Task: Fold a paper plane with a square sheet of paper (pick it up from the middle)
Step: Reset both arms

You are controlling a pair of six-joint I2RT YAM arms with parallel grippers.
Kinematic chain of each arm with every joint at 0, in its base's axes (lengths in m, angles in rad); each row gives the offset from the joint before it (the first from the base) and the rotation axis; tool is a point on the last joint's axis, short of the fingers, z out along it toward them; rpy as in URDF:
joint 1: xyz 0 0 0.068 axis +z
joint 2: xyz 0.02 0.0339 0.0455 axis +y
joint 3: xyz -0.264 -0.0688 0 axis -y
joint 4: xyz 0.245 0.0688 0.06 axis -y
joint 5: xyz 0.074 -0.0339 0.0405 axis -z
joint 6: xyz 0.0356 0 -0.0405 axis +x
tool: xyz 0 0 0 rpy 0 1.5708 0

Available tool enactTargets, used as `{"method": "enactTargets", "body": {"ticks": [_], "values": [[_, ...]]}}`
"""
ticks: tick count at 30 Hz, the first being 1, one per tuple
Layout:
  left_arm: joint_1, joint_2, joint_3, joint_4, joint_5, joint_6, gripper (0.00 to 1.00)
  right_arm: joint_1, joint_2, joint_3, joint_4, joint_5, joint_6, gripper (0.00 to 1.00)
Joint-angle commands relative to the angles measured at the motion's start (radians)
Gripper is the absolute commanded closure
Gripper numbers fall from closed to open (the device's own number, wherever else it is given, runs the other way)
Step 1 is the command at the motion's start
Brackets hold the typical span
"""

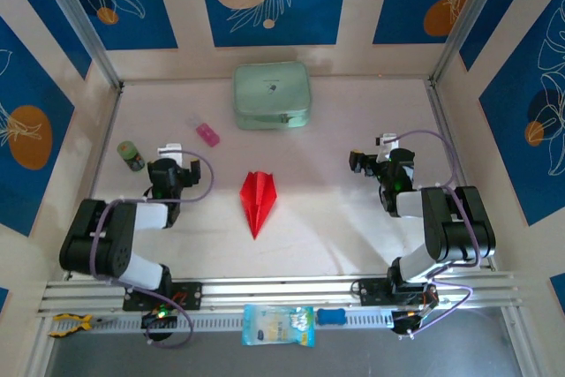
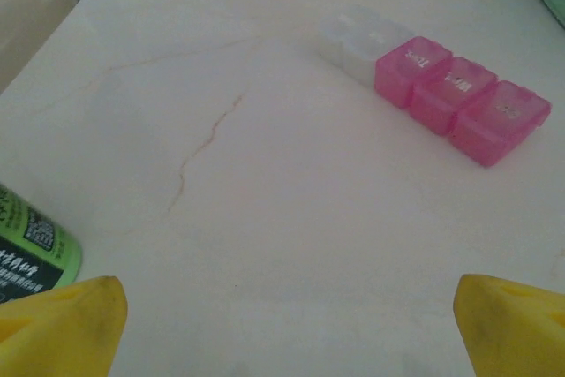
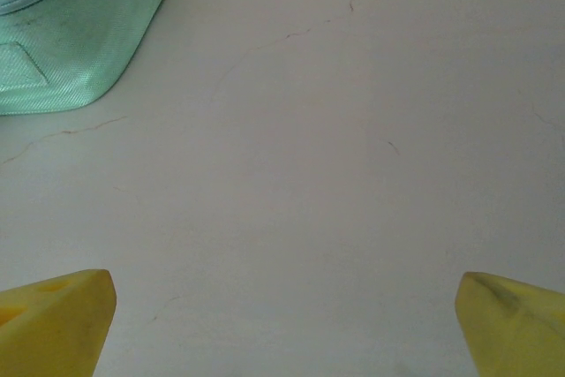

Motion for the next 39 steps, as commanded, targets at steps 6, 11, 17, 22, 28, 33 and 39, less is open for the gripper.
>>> {"method": "enactTargets", "body": {"ticks": [6,11,17,22,28,33,39], "values": [[0.036,0.041,0.019,0.127,0.113,0.013,0.0,-0.003,-0.004,0.015,0.02,-0.007,0.012,0.01],[0.034,0.043,0.02,0.13,0.155,0.027,0.0,-0.005,-0.003,0.015,0.018,-0.009,0.013,0.01],[0.035,0.046,0.032,0.111,0.189,0.042,0.0,-0.005,-0.003,0.014,0.019,-0.009,0.012,0.01],[0.035,0.046,0.032,0.112,0.189,0.044,0.0,-0.005,-0.004,0.014,0.018,-0.01,0.012,0.01],[0.034,0.046,0.032,0.111,0.189,0.044,0.0,-0.005,-0.003,0.014,0.018,-0.011,0.012,0.01],[0.034,0.046,0.033,0.111,0.189,0.043,0.0,-0.006,-0.003,0.017,0.014,-0.013,0.013,0.01],[0.034,0.046,0.033,0.111,0.189,0.042,0.0,-0.008,-0.004,0.016,0.015,-0.017,0.014,0.01]]}}
